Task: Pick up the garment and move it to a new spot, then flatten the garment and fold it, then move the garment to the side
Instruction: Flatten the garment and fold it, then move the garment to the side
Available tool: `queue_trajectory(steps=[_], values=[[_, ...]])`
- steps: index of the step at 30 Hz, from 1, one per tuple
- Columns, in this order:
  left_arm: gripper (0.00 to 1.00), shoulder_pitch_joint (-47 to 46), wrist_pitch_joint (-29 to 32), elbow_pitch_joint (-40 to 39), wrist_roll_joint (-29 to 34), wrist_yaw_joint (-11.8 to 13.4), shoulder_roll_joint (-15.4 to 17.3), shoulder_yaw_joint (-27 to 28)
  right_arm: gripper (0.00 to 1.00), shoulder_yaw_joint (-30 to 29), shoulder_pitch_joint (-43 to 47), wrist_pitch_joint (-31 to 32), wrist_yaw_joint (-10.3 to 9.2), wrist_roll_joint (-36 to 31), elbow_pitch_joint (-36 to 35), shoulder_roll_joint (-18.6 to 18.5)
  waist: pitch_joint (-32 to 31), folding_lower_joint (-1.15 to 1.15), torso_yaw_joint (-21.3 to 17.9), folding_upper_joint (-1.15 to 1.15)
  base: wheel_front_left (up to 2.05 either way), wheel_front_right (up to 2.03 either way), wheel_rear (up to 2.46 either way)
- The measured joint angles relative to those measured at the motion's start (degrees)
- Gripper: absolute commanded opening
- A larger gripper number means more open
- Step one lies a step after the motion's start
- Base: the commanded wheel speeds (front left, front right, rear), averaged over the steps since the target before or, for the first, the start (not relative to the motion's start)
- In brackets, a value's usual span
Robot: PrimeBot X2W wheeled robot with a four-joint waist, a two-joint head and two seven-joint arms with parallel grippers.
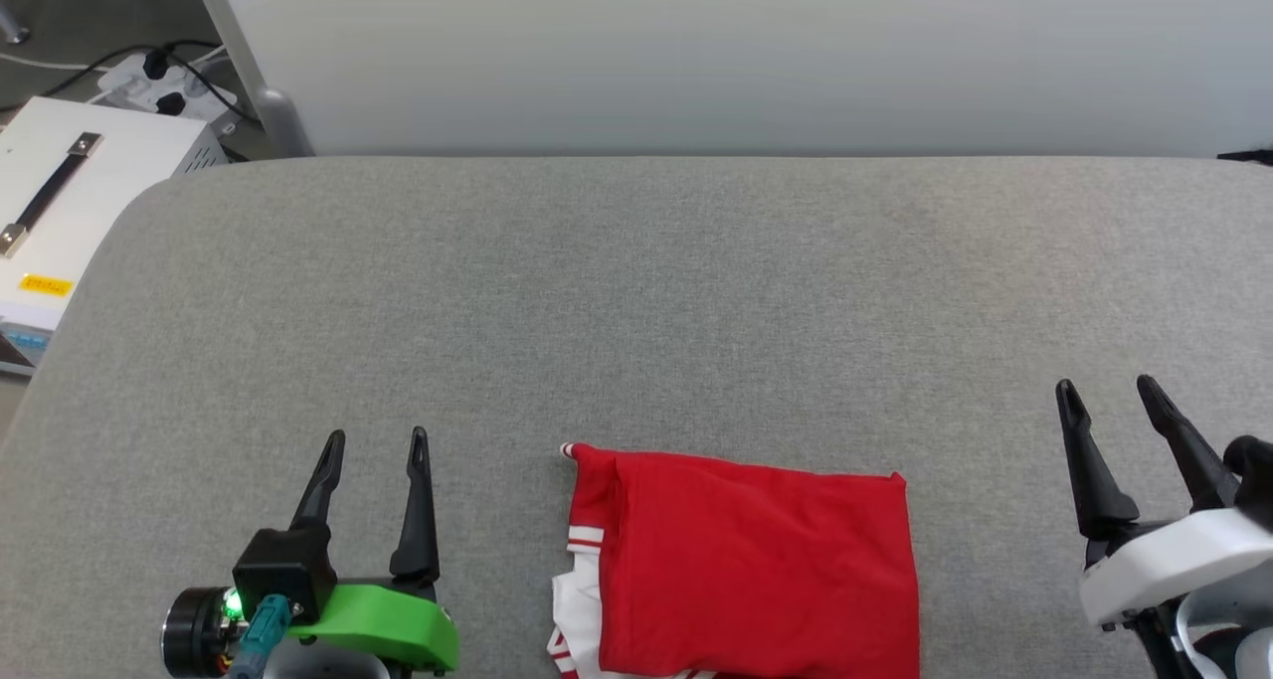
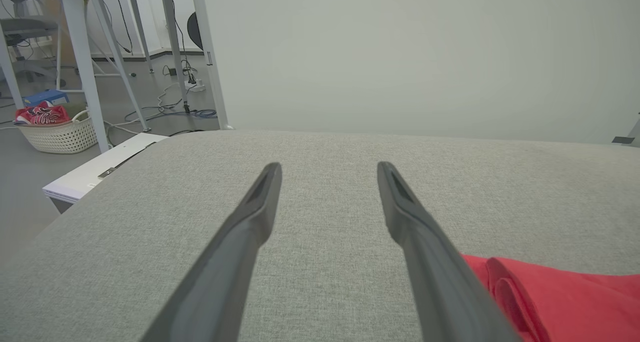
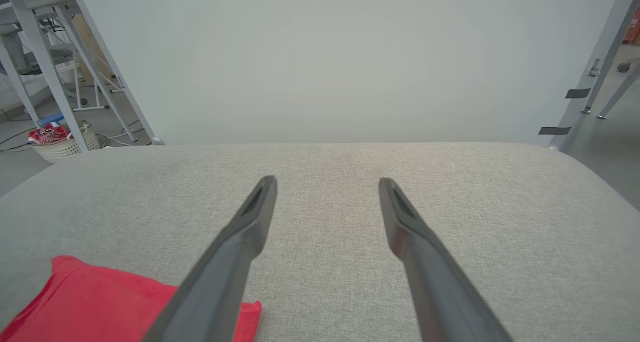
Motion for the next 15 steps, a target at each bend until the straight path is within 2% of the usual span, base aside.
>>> queue_trajectory(steps=[5,15], values=[[1.00,2.1,0.6,0.0,-0.1,0.4,0.7,0.1,1.00,0.6,3.4,-1.7,0.01,-2.2,-1.9,1.7,-2.1,0.00,-1.0,0.00,0.00,0.00,0.00],[1.00,5.4,1.8,0.0,-0.9,0.7,1.1,0.1,1.00,0.8,7.7,-2.3,0.01,-2.6,-3.6,3.4,-5.3,0.00,-2.7,0.00,0.00,0.00,0.00]])
